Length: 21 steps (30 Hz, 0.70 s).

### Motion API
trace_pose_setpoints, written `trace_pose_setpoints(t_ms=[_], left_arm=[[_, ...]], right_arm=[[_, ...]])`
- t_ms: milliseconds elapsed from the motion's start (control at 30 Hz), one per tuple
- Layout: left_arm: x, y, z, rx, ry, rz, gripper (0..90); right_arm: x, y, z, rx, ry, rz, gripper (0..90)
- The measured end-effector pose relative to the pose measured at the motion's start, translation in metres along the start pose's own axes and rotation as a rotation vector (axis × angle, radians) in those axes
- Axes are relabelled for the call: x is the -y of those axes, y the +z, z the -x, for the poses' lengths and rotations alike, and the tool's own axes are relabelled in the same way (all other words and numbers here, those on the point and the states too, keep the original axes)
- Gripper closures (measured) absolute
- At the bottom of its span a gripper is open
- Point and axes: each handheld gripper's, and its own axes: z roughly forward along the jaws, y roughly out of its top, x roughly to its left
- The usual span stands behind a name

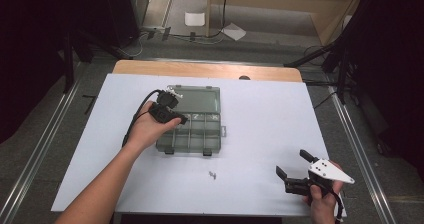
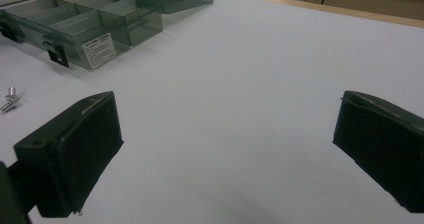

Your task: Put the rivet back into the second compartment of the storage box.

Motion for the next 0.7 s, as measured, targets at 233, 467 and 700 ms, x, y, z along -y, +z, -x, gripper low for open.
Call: trace_pose_setpoints(t_ms=[233,467,700], left_arm=[[0.002,-0.001,0.004,0.036,-0.002,0.002,51.4],[0.001,-0.007,0.017,0.066,0.043,0.009,36.6],[0.004,-0.008,0.021,0.091,0.051,0.013,28.7]], right_arm=[[0.000,0.000,0.000,0.002,0.001,0.002,0.0],[0.000,0.000,0.000,0.002,0.001,-0.002,0.0],[0.000,0.000,0.000,0.002,-0.003,0.001,0.0]])
